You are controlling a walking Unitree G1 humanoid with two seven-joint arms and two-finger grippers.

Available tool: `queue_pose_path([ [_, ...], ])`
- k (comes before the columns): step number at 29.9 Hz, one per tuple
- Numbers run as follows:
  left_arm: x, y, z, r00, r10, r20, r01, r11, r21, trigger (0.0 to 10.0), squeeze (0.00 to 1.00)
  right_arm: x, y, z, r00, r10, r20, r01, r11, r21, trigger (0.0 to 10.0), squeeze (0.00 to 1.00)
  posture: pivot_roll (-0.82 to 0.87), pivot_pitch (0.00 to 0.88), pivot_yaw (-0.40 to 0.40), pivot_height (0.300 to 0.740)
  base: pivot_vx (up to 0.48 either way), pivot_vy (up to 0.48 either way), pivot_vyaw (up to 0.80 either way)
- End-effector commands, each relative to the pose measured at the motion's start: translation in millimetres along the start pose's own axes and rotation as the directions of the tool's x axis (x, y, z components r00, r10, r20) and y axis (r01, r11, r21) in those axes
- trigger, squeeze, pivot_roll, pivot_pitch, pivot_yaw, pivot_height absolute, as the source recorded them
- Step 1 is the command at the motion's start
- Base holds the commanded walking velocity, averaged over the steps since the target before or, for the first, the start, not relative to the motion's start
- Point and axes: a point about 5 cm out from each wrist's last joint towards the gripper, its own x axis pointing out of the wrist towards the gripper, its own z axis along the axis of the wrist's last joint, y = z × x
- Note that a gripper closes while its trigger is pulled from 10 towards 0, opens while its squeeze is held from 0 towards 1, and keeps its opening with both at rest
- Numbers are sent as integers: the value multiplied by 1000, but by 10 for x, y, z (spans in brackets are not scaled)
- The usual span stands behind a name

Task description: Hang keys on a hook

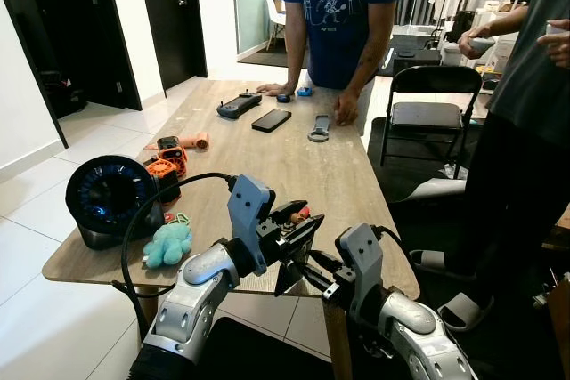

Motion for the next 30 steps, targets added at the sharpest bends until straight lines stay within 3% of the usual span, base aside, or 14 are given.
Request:
queue_pose_path([
  [1,-24,44,11,1000,8,-15,-8,999,38,10000,0,0,8,-19,1000,6,-6,-6,1000,23,0,0,36,80,12,740,0,0,0],
  [22,-24,54,2,1000,15,-17,-15,1000,24,10000,0,-3,24,-22,1000,18,-1,-18,999,33,0,0,36,73,12,740,0,0,0],
  [23,-23,54,2,1000,15,-16,-15,1000,18,10000,208,-2,25,-21,1000,18,-1,-18,999,33,0,0,36,73,12,740,0,0,0],
  [24,-23,54,2,1000,15,-16,-15,1000,18,10000,208,-2,25,-21,1000,18,-1,-18,999,33,0,0,36,73,12,740,0,0,0],
  [25,-22,54,3,1000,15,-16,-15,1000,14,10000,780,-2,25,-21,1000,18,-1,-18,999,32,0,0,36,73,12,740,0,0,0],
  [27,-22,55,3,1000,15,-15,-15,1000,11,10000,780,-2,26,-22,1000,18,-1,-18,999,32,0,0,35,73,14,740,0,0,0],
  [28,-22,54,6,1000,12,-14,-12,1000,2,10000,1000,-2,26,-21,1000,16,0,-16,999,32,0,0,35,72,17,740,0,0,0],
  [30,-23,55,7,1000,12,-13,-12,1000,0,10000,1000,-2,25,-20,1000,15,1,-15,999,32,0,0,35,72,18,740,0,0,0],
])
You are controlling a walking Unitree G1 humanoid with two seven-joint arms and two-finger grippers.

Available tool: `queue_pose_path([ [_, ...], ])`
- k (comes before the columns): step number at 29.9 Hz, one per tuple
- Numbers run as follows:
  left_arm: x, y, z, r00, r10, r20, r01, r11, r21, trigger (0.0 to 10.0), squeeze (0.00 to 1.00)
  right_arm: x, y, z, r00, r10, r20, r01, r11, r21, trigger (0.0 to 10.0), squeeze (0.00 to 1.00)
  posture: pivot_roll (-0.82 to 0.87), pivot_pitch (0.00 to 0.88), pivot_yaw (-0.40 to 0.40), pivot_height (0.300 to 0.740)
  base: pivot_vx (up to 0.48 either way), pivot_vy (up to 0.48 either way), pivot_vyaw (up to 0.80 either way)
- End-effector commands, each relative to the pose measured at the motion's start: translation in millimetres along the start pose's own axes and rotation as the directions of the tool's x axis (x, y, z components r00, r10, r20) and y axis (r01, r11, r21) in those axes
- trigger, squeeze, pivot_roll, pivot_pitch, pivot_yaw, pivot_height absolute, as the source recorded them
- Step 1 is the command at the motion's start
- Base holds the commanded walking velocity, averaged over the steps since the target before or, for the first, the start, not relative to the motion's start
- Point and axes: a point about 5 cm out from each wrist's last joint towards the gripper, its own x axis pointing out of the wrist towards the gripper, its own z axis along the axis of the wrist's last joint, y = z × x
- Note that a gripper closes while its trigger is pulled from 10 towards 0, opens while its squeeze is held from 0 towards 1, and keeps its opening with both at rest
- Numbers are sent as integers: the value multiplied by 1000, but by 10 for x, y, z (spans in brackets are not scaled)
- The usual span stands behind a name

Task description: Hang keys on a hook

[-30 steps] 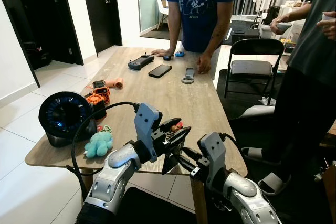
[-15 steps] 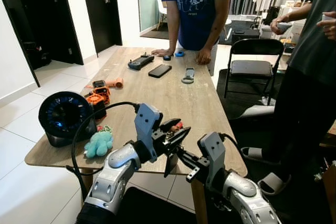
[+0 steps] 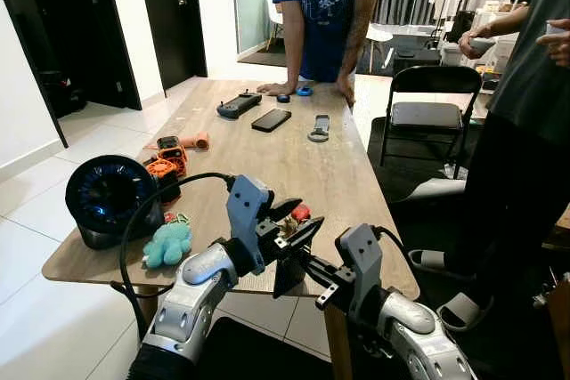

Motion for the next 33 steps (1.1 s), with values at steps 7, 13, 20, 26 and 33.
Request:
queue_pose_path([
  [7,2,65,27,1000,27,0,-27,999,23,10000,1000,-30,-48,6,1000,-24,6,24,1000,14,0,0,34,73,22,740,0,0,0],
  [13,-9,122,32,998,64,5,-64,997,36,10000,0,-50,-106,36,999,-41,11,41,999,7,0,0,31,68,20,740,0,0,0],
  [20,-56,284,-32,983,175,-64,-167,980,110,10000,0,-67,-179,15,994,-26,-111,22,999,-42,0,0,32,71,14,740,0,0,0],
  [26,-135,363,-97,968,224,-117,-208,969,132,10000,0,-89,-253,130,993,-17,-119,14,1000,-19,0,0,32,77,11,740,0,0,0],
  [33,-489,617,-361,887,367,-281,-308,922,235,10000,0,24,-84,492,991,131,0,-131,991,18,0,0,31,87,10,740,0,0,0],
])
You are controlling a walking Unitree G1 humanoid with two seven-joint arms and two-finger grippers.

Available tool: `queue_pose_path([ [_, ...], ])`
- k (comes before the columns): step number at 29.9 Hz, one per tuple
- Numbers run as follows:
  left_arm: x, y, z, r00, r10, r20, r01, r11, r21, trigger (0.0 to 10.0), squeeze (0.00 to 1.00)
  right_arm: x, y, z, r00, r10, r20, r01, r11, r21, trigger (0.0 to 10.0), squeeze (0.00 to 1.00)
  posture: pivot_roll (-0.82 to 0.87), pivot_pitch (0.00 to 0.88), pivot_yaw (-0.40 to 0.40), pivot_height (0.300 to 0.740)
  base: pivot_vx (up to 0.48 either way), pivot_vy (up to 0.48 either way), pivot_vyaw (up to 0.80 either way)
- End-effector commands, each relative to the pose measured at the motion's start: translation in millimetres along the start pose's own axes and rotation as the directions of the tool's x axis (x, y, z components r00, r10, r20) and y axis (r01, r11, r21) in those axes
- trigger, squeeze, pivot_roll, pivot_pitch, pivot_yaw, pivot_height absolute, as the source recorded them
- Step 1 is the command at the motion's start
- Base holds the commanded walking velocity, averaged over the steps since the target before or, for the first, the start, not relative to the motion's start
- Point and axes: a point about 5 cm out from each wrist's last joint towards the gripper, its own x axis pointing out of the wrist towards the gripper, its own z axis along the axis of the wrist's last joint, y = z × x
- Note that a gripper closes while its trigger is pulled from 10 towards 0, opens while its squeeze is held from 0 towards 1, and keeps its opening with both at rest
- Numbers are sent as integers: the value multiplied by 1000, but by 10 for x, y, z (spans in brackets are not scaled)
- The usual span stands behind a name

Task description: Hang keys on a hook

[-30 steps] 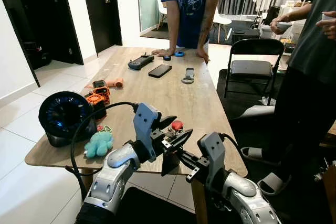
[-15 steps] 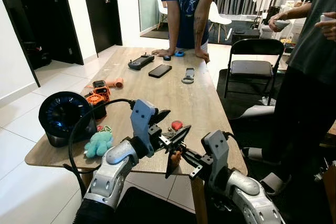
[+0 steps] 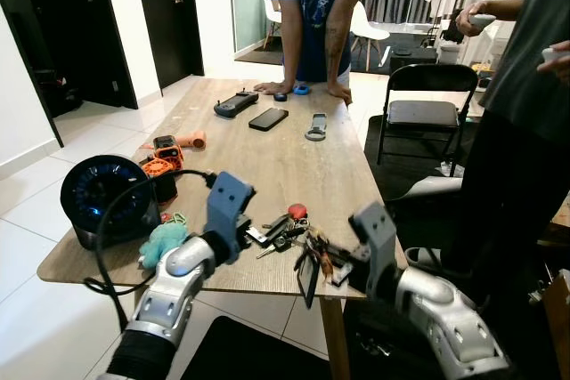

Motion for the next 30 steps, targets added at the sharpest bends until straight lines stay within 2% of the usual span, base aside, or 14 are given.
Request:
queue_pose_path([
  [1,-125,101,-228,994,48,-102,-45,998,38,10000,0,57,148,5,996,89,-1,-89,996,20,0,0,31,87,10,740,0,0,0],
  [6,-230,174,-370,983,89,-161,-81,995,55,10000,0,136,289,-11,989,148,-4,-148,988,35,0,0,33,83,7,740,0,0,0],
  [11,-446,278,-638,949,159,-271,-137,986,98,10000,0,243,593,-230,961,272,-54,-266,959,94,0,0,43,78,2,740,0,0,0],
  [14,-470,292,-670,944,172,-280,-151,984,98,10000,0,245,618,-265,958,280,-64,-273,957,101,0,0,43,78,2,740,0,0,0],
  [17,-574,332,-825,916,222,-335,-195,974,113,10000,0,243,719,-343,939,332,-92,-319,938,135,0,0,38,68,4,740,0,0,0],
  [22,-648,358,-924,893,250,-374,-213,967,139,10000,0,239,795,-379,919,380,-108,-361,919,159,0,0,37,68,4,740,0,0,0],
  [24,-727,381,-997,877,273,-395,-231,961,151,10000,0,227,849,-461,899,413,-144,-388,905,173,0,0,36,71,2,740,0,0,0],
  [25,-752,387,-1007,879,278,-387,-242,960,140,10000,0,222,865,-487,894,421,-153,-395,902,177,0,0,36,71,2,740,0,0,0],
  [26,-758,385,-986,894,274,-355,-260,962,87,10000,0,218,880,-496,890,429,-155,-401,898,181,0,0,36,71,2,740,0,0,0],
  [27,-743,361,-927,925,240,-294,-250,968,5,10000,0,215,890,-493,887,435,-153,-407,895,184,0,0,37,72,0,740,0,0,0],
  [28,-732,325,-858,955,192,-224,-210,976,-59,10000,0,212,897,-489,885,440,-152,-412,892,186,0,0,37,72,0,740,0,0,0],
  [29,-732,325,-858,955,192,-224,-210,976,-59,10000,0,212,897,-489,885,440,-152,-412,892,186,0,0,37,72,0,740,0,0,0],
  [30,-729,260,-776,983,114,-140,-133,983,-127,10000,0,208,903,-489,883,443,-152,-415,891,187,0,0,37,72,0,740,0,0,0],
])
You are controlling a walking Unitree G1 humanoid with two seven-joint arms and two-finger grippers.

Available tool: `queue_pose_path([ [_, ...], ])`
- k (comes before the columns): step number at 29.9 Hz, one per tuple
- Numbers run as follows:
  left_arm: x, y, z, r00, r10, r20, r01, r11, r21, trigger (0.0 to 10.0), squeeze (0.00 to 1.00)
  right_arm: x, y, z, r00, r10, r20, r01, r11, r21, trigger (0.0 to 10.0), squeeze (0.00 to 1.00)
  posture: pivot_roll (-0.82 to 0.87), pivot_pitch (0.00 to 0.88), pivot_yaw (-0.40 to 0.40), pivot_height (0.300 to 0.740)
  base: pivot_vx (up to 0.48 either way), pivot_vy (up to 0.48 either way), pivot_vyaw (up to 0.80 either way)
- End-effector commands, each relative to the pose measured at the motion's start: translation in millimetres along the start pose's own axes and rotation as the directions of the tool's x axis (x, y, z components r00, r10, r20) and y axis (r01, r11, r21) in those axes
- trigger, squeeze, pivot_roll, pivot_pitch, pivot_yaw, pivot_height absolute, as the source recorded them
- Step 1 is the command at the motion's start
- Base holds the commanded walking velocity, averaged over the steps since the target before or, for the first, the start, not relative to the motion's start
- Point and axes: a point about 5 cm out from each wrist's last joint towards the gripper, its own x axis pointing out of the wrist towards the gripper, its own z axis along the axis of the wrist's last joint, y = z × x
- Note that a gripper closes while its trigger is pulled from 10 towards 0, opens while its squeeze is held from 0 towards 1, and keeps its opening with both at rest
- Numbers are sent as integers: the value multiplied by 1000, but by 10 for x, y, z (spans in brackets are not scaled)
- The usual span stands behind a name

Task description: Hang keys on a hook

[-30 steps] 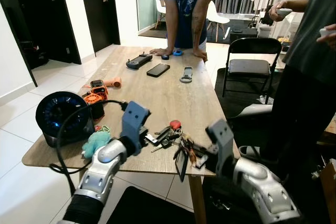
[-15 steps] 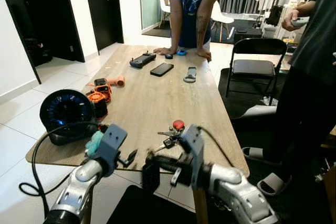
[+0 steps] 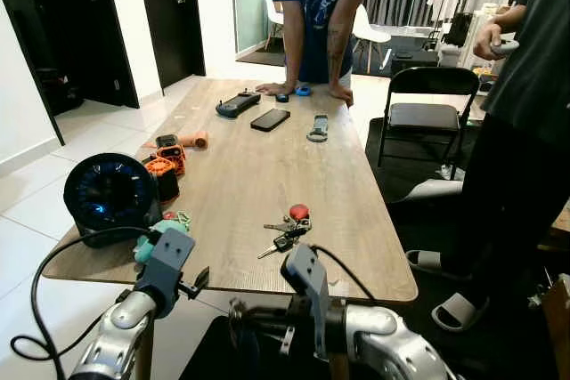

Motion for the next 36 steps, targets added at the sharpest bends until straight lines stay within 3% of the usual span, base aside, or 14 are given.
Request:
queue_pose_path([
  [1,-23,-100,101,988,-110,109,116,992,-52,10000,0,8,32,17,1000,22,-2,-22,1000,-5,0,0,37,72,0,740,0,0,0],
  [3,-81,-196,147,961,-223,163,240,966,-98,10000,0,2,39,9,1000,26,-7,-26,1000,-3,0,0,37,70,0,740,0,0,0],
  [5,-81,-196,147,961,-223,163,240,966,-98,10000,0,2,39,9,1000,26,-7,-26,1000,-3,0,0,37,70,0,740,0,0,0],
  [6,-115,-244,162,944,-276,183,301,946,-123,10000,0,-2,43,3,1000,29,-9,-29,1000,-1,0,0,37,70,0,740,0,0,0],
  [9,-287,-445,60,852,-504,139,521,842,-142,10000,0,-37,47,-42,999,42,-25,-41,999,19,0,0,37,65,5,740,0,0,0],
  [10,-287,-445,60,852,-504,139,521,842,-142,10000,0,-37,47,-42,999,42,-25,-41,999,19,0,0,37,65,5,740,0,0,0],
  [11,-320,-486,15,831,-546,109,556,820,-134,10000,0,-47,51,-61,998,48,-35,-47,998,28,0,0,37,65,5,740,0,0,0],
  [15,-442,-541,-335,750,-643,-157,643,764,-55,10000,0,-88,72,-263,989,87,-119,-78,994,79,0,0,36,61,6,740,0,0,0],
  [26,-539,-476,-560,732,-593,-334,626,780,-13,10000,0,-143,97,-533,977,99,-188,-71,986,151,0,0,39,59,3,740,0,0,0],
  [29,-551,-480,-685,742,-553,-378,590,807,-22,10000,0,-169,97,-602,976,92,-196,-58,983,174,0,0,33,52,10,740,0,0,0],
  [32,-633,-524,-830,692,-567,-446,607,792,-65,10000,0,-196,72,-671,976,68,-205,-28,981,191,0,0,31,46,13,740,0,0,0],
  [36,-693,-533,-957,660,-540,-522,599,798,-69,10000,0,-218,35,-761,974,33,-224,13,979,202,0,0,30,44,15,740,0,0,0],
])
